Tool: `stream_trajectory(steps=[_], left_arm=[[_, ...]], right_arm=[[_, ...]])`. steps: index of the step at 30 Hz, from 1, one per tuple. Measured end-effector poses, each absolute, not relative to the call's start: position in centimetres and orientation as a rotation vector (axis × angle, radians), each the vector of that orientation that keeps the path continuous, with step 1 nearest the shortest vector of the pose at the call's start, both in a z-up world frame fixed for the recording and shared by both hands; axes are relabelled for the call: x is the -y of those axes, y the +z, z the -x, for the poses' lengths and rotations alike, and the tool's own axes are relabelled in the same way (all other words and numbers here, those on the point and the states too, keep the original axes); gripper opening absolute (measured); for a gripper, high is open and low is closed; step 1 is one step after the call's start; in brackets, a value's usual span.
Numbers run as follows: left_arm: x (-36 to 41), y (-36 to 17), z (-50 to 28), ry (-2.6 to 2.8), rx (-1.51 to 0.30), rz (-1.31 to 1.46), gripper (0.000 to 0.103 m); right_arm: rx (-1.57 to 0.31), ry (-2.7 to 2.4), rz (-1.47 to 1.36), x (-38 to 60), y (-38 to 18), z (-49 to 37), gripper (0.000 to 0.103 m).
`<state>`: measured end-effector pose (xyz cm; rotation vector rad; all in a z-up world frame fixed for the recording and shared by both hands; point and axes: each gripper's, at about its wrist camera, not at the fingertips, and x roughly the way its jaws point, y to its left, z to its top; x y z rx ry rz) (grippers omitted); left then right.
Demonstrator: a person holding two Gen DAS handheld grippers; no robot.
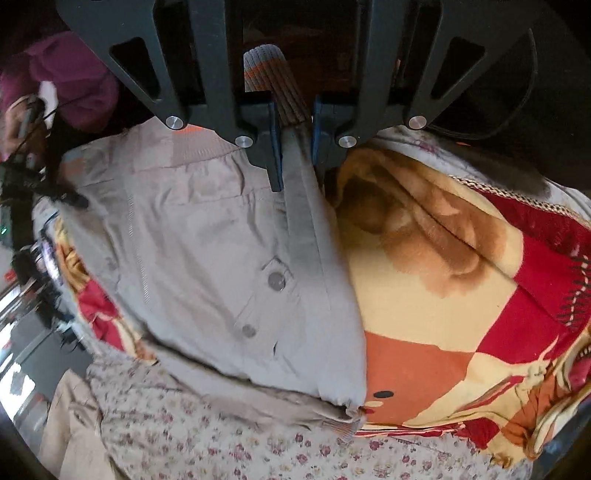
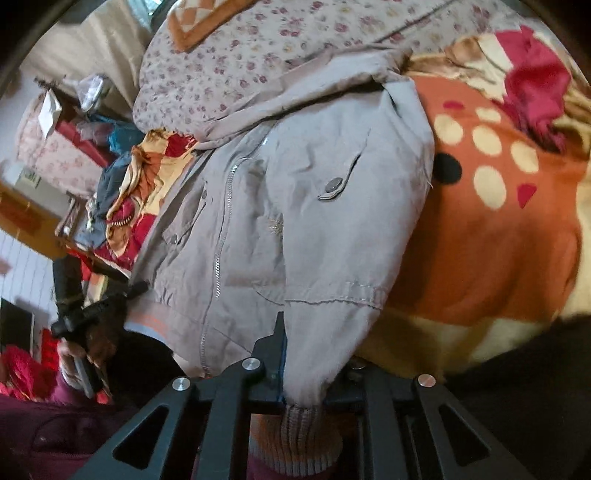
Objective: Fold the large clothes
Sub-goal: 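Grasp the ribbed hem with both grippers side by side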
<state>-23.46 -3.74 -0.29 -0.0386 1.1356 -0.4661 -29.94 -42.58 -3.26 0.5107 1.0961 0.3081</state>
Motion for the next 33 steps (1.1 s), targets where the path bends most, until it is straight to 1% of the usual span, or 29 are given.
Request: stream_trajectory(steps=[3,4,5,7,9,13,14,15,16,17,18,20,23,29,30,31,32,33], left_arm=[[4.2,-1.0,23.3,-0.434,-1.153,0.004,0.013],[4.0,-1.2,23.4,-0.429,-1.162,0.001,0.014],[4.0,-1.4,23.4,-0.421,-1.166,-0.001,0.014],[3.9,-1.8,23.4,-0.409,-1.169,-0.005,0.015],[3.9,-2.2,23.5,-0.401,-1.183,-0.013,0.022],[4.0,-2.7,23.7,-0.391,-1.205,-0.043,0.027],[4.0,-2.8,23.7,-0.388,-1.206,-0.049,0.031],[4.0,-2.9,23.8,-0.385,-1.207,-0.055,0.039],[3.9,-3.1,23.8,-0.376,-1.211,-0.061,0.045],[3.8,-3.3,23.8,-0.369,-1.217,-0.06,0.057],[3.8,-3.4,23.7,-0.368,-1.226,-0.049,0.064],[3.5,-3.9,23.7,-0.379,-1.242,-0.004,0.066],[3.6,-4.7,23.7,-0.38,-1.267,0.002,0.066],[4.2,-5.2,23.2,-0.401,-1.264,0.022,0.066],[4.3,-5.3,23.2,-0.424,-1.261,0.04,0.062],[4.2,-5.3,23.3,-0.439,-1.263,0.05,0.052],[4.2,-5.1,23.4,-0.474,-1.265,0.072,0.025],[4.1,-5.0,23.5,-0.484,-1.263,0.075,0.02]], right_arm=[[-1.128,0.298,-0.487,42.5,-3.7,29.8,0.021],[-1.136,0.296,-0.486,42.4,-3.8,29.7,0.026],[-1.146,0.295,-0.491,42.4,-4.0,29.7,0.036],[-1.164,0.288,-0.506,42.4,-4.3,29.8,0.045],[-1.172,0.282,-0.5,42.5,-4.5,29.9,0.045],[-1.182,0.278,-0.5,42.4,-4.5,30.0,0.045],[-1.185,0.277,-0.499,42.3,-4.5,30.0,0.046],[-1.19,0.279,-0.494,42.3,-4.6,29.9,0.046],[-1.199,0.283,-0.49,42.2,-4.7,29.8,0.049],[-1.207,0.285,-0.488,42.0,-4.8,29.7,0.052],[-1.215,0.287,-0.483,41.8,-4.8,29.6,0.053],[-1.22,0.289,-0.469,41.6,-4.8,29.5,0.059],[-1.224,0.296,-0.447,41.1,-4.8,29.4,0.063],[-1.211,0.307,-0.429,40.8,-4.9,29.4,0.062],[-1.208,0.308,-0.43,40.8,-4.9,29.4,0.061],[-1.205,0.312,-0.425,40.6,-5.0,29.5,0.051],[-1.2,0.313,-0.403,40.4,-4.8,29.7,0.041],[-1.191,0.317,-0.386,40.3,-4.5,29.9,0.037]])
